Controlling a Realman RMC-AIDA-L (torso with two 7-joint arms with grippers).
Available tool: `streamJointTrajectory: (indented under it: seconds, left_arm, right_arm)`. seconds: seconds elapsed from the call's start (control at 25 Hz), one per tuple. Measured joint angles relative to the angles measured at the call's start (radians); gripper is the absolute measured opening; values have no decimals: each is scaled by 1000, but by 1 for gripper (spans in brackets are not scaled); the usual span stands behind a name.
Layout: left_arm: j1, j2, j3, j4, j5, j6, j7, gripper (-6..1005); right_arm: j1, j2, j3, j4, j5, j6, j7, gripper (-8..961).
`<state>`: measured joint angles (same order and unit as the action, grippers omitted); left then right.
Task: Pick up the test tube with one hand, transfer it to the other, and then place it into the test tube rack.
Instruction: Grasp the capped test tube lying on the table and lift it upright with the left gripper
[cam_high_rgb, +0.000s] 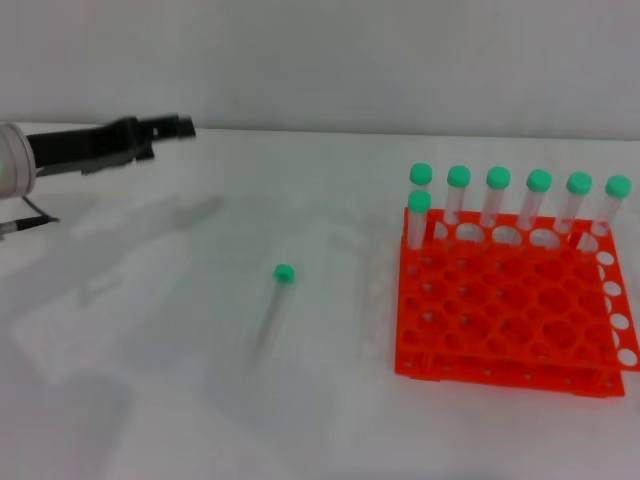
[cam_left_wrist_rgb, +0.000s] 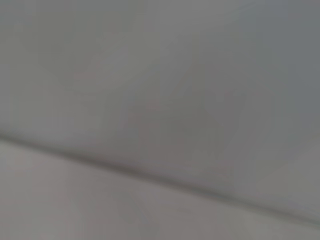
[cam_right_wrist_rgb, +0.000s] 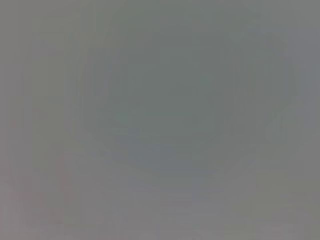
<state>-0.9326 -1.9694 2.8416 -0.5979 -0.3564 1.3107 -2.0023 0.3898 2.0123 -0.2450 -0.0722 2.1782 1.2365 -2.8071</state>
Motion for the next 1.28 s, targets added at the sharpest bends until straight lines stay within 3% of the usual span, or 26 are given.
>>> streamJointTrajectory:
  seconds: [0.24, 0.6, 0.88, 1.16, 1.28]
  left_arm:
    - [-188, 26, 2, -94, 466, 101, -253, 893]
    - [-381, 38, 4, 3, 855, 153, -483, 893]
    - [-434, 29, 5, 171, 1031, 123, -673, 892]
    - [-442, -20, 5, 226, 1115, 34, -739, 892]
    - [-436, -31, 4, 254, 1119, -10, -758, 891]
  right_arm:
    - [0, -1, 0, -3, 2, -1, 0, 830]
    - [11, -1, -2, -6, 1, -3, 0, 830]
    - [12, -1, 0, -6, 3, -3, 0, 830]
    - [12, -2, -8, -6, 0, -3, 0, 830]
    - [11, -2, -9, -6, 0, -3, 0, 830]
